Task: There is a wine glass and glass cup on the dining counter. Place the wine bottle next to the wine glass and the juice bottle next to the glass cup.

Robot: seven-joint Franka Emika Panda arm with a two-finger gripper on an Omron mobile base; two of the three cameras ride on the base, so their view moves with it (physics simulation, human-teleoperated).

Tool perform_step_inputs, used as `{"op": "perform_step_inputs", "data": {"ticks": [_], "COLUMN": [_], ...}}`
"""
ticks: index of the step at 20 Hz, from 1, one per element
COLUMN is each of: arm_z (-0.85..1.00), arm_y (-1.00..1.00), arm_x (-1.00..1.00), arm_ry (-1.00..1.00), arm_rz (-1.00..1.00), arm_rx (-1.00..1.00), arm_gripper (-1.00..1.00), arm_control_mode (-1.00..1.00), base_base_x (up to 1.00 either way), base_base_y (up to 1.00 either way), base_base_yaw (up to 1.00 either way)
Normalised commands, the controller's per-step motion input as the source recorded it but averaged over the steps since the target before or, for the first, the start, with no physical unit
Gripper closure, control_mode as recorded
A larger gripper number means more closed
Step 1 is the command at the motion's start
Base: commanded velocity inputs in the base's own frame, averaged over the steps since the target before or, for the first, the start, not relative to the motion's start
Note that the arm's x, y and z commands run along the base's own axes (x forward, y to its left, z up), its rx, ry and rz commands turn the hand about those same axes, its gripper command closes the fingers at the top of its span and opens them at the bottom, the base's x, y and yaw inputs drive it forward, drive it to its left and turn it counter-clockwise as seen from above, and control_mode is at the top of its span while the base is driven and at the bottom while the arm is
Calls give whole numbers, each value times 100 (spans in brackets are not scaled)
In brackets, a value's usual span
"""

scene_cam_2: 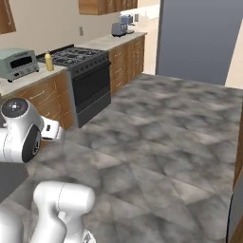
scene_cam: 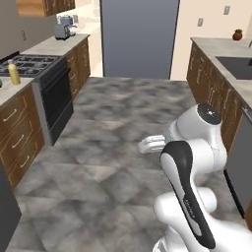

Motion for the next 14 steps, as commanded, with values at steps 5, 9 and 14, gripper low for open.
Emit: {"op": "perform_step_inputs", "data": {"ticks": [5, 9, 14], "arm_z": [0, 0, 0], "arm_y": [0, 0, 0], "arm_x": [0, 0, 0], "arm_ry": [0, 0, 0], "arm_rz": [0, 0, 0], "arm_rx": [0, 0, 0], "arm_gripper": [-100, -100, -100], "arm_control_mode": [100, 100, 100], "base_base_x": [93, 90, 86], "base_base_y": [0, 0, 0], "base_base_yaw": [16, 30, 35]}}
